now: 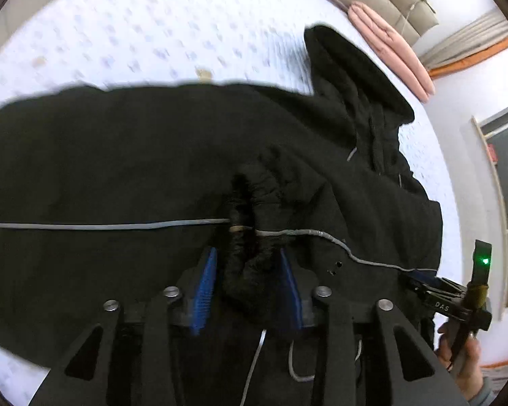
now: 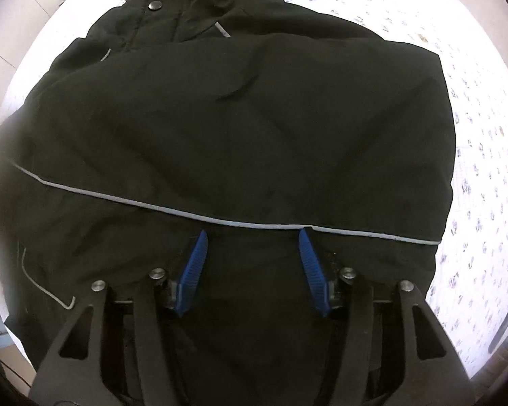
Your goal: Fold large clothes
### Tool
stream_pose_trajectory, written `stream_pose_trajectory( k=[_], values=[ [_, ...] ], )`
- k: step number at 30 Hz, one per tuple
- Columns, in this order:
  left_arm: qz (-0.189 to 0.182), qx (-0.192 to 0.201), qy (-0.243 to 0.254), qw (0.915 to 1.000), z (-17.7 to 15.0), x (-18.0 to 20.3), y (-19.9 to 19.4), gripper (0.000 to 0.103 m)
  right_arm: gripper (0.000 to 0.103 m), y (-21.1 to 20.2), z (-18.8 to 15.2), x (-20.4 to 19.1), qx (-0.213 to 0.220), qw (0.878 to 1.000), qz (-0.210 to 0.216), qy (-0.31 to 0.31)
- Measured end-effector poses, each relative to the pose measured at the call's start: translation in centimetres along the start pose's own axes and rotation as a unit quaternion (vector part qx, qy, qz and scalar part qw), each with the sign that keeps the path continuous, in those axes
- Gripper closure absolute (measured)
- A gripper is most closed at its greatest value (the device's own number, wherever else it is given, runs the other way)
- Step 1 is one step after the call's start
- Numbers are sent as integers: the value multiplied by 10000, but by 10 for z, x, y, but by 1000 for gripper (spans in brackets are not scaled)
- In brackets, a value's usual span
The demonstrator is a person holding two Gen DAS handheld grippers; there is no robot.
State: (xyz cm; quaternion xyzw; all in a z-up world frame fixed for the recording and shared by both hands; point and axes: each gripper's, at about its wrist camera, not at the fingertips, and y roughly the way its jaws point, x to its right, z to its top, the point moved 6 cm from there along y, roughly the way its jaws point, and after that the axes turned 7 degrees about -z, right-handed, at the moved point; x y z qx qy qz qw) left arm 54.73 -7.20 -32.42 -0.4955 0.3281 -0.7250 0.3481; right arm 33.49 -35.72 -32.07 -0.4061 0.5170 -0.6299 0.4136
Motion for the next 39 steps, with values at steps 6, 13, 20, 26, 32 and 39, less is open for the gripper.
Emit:
stream_pose_trajectory(
  k=[6, 13, 20, 26, 32, 39],
  values=[
    [-415, 264, 845, 9952, 0, 73, -34, 49, 50, -46, -7, -12, 472, 9984, 320, 49],
    [12, -486, 1082, 9929, -20, 96, 70, 51, 51, -19, -29, -37, 39, 9998, 43, -200],
    [-211, -346, 774, 9962, -18, 90, 55, 52, 49, -3, -22, -32, -128, 9997, 172, -77],
    [-131, 7, 9, 9999, -34, 30, -22, 52, 49, -1, -9, -33, -146, 9998, 76, -138],
    [660, 949, -1399, 9834, -37, -95, -113, 50, 48, -7, -11, -41, -205, 9993, -68, -297],
    [1437, 2076, -3011, 9195, -47, -264, -222, 49, 47, -7, -14, -48, -181, 9992, -177, -314]
  ],
)
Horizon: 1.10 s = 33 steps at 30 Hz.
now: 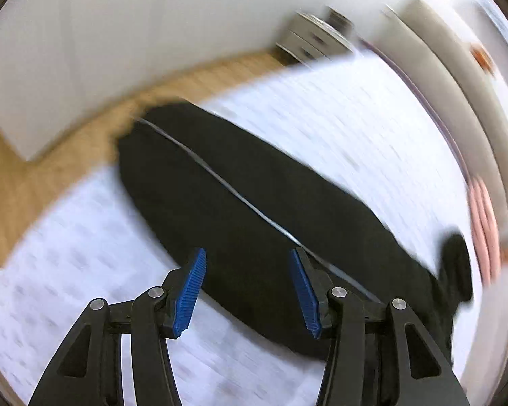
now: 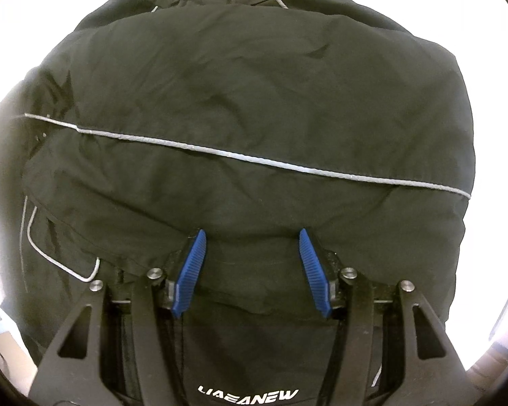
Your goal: Fold large clothes
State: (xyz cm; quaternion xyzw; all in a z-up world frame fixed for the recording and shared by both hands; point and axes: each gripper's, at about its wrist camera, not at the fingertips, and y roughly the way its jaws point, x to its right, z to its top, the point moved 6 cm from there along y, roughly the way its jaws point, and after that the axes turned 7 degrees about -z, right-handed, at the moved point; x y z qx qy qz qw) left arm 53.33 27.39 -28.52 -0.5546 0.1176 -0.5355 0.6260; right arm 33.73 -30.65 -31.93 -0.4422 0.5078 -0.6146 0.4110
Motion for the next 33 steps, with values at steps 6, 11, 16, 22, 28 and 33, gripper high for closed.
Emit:
stream_pose_trajectory(
  k=[6, 11, 16, 22, 28, 33],
  values=[
    [305, 1, -612, 9977, 46, -69, 20, 45, 47, 4, -4, -11, -63, 10000, -41, -54],
    [305, -273, -831, 9957, 55, -97, 48, 43, 46, 6, -3, -17, -55, 9999, -121, -63],
    [290, -178, -679, 9971, 52, -92, 64, 41, 46, 8, -6, -22, -18, 9999, -124, -56],
    [475, 117, 233, 9985, 53, -53, 46, 85, 45, 10, -8, -22, 35, 9999, -128, -26],
    [503, 684, 1332, 9875, 39, 24, -10, 87, 44, 11, -9, -19, 48, 9999, -14, -115],
    [24, 869, 2511, 9640, -12, 129, -47, 88, 44, 12, -11, -16, 142, 9998, 89, -129]
  ],
)
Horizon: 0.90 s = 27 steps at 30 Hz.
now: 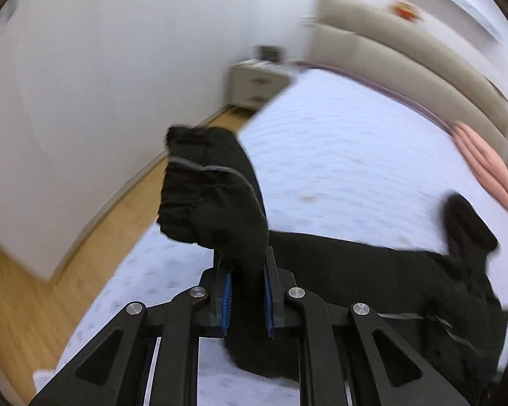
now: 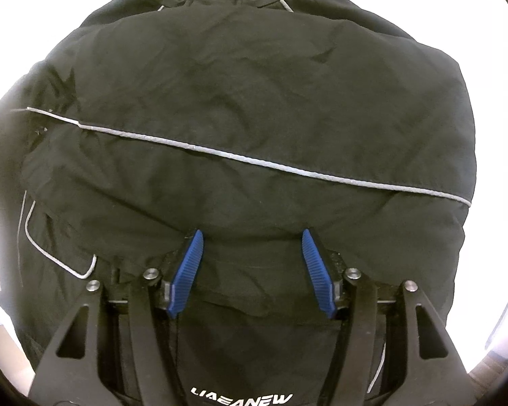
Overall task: Fold large clothes
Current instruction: 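Grasp the other sleeve cuff with the left tool and lift it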
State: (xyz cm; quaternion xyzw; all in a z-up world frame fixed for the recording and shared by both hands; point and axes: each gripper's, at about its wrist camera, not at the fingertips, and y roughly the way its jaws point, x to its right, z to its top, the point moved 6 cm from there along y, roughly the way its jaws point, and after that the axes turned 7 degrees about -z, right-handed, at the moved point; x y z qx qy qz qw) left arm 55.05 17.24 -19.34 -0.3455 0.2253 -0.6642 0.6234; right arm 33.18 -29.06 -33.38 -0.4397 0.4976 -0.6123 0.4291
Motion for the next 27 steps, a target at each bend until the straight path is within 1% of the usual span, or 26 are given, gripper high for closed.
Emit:
stream_pose_trajectory(
  k=[2, 4, 5, 7, 9, 10, 11, 12, 13, 15, 17, 18, 20, 21, 22, 23, 25, 27],
  values=[
    [-240, 33, 538, 9983, -5, 56, -10, 88, 43, 1, -1, 1, 8, 10000, 13, -4],
    [-425, 36, 933, 9947, -14, 98, -15, 88, 42, 1, -1, 3, 19, 10000, 70, 18],
    [-587, 5, 1167, 9914, -21, 126, -16, 88, 42, 2, -1, 4, 27, 9999, 105, 29],
    [-821, -82, 1489, 9854, -34, 164, -16, 88, 42, 0, 1, 6, 68, 9998, 192, 35],
    [-959, -121, 1915, 9767, -51, 206, -12, 88, 42, -7, 2, 11, 164, 9987, 461, 132],
    [-1045, -168, 2030, 9734, -59, 221, -11, 88, 43, -11, 2, 13, 204, 9980, 583, 151],
    [-1219, -267, 2181, 9679, -71, 245, -7, 88, 43, -16, 3, 15, 252, 9974, 661, 138],
    [-1335, -324, 2267, 9642, -80, 260, -4, 88, 43, -20, 3, 17, 300, 9972, 671, 99],
    [-1459, -398, 2408, 9587, -91, 278, -1, 88, 43, -24, 3, 20, 341, 9971, 675, 72],
    [-1581, -525, 2669, 9492, -114, 308, 6, 88, 43, -33, 4, 27, 438, 9965, 706, 36],
    [-1699, -693, 2815, 9418, -137, 332, 15, 88, 43, -39, 4, 35, 513, 9963, 693, 26],
    [-1715, -779, 2876, 9390, -149, 344, 21, 88, 43, -42, 3, 39, 541, 9963, 670, 19],
    [-1677, -823, 2969, 9365, -166, 359, 29, 88, 43, -44, 1, 48, 575, 9963, 631, 1],
    [-1610, -870, 3025, 9354, -177, 365, 36, 85, 43, -44, 0, 51, 567, 9963, 640, 4],
    [-1552, -982, 3040, 9348, -187, 367, 43, 80, 43, -43, -2, 55, 535, 9963, 677, 18],
    [-1581, -1153, 3004, 9335, -195, 368, 51, 66, 43, -43, -3, 57, 501, 9961, 725, 34],
    [-1723, -1413, 2948, 9292, -209, 368, 54, 50, 43, -44, 1, 56, 434, 9947, 924, 94],
    [-1792, -1525, 2957, 9258, -220, 369, 50, 45, 43, -49, 7, 53, 422, 9918, 1195, 156]
  ],
)
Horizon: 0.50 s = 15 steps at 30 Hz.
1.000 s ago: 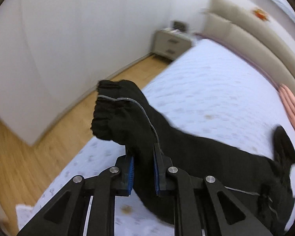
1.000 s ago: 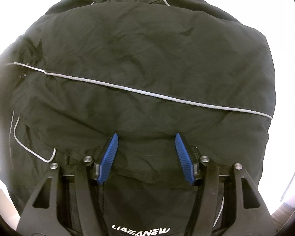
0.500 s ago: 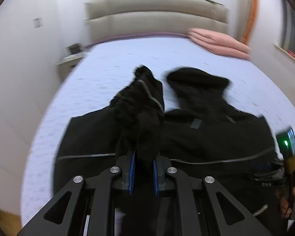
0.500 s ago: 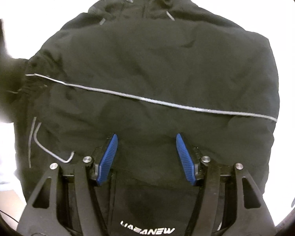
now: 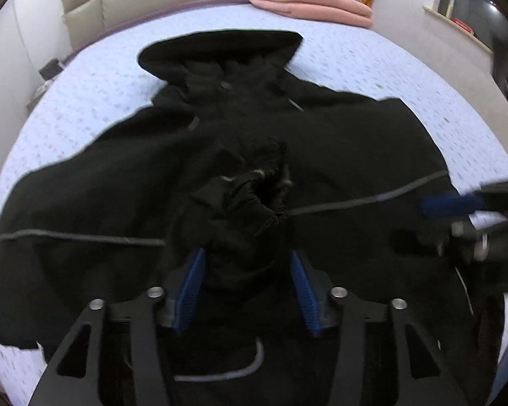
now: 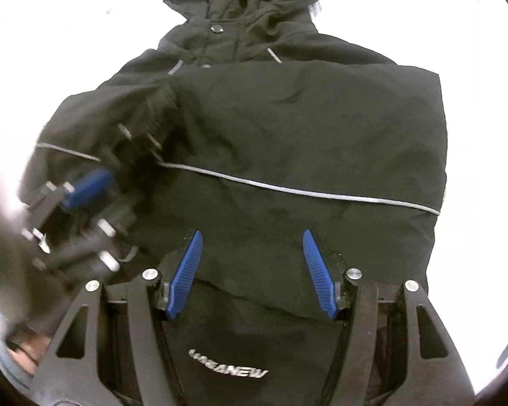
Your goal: Fold large clothes
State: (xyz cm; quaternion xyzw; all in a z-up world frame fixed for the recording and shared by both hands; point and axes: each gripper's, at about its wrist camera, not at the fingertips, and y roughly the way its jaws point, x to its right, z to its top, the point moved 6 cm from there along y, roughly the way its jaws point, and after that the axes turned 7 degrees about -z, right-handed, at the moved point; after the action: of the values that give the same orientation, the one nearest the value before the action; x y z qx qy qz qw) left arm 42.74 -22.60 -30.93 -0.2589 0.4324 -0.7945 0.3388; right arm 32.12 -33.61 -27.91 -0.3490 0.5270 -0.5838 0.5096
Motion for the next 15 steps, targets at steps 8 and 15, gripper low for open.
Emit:
stream_pose_trajectory(
  k=[8, 15],
  values=[
    [-316, -250, -307, 9987, -31, 8, -36, 34, 27, -3, 27, -52, 24, 9919, 1258, 191],
    [148, -314, -632, 9974, -56, -29, -59, 34, 29, 36, 48, -75, -166, 9816, 1749, 754]
  ],
)
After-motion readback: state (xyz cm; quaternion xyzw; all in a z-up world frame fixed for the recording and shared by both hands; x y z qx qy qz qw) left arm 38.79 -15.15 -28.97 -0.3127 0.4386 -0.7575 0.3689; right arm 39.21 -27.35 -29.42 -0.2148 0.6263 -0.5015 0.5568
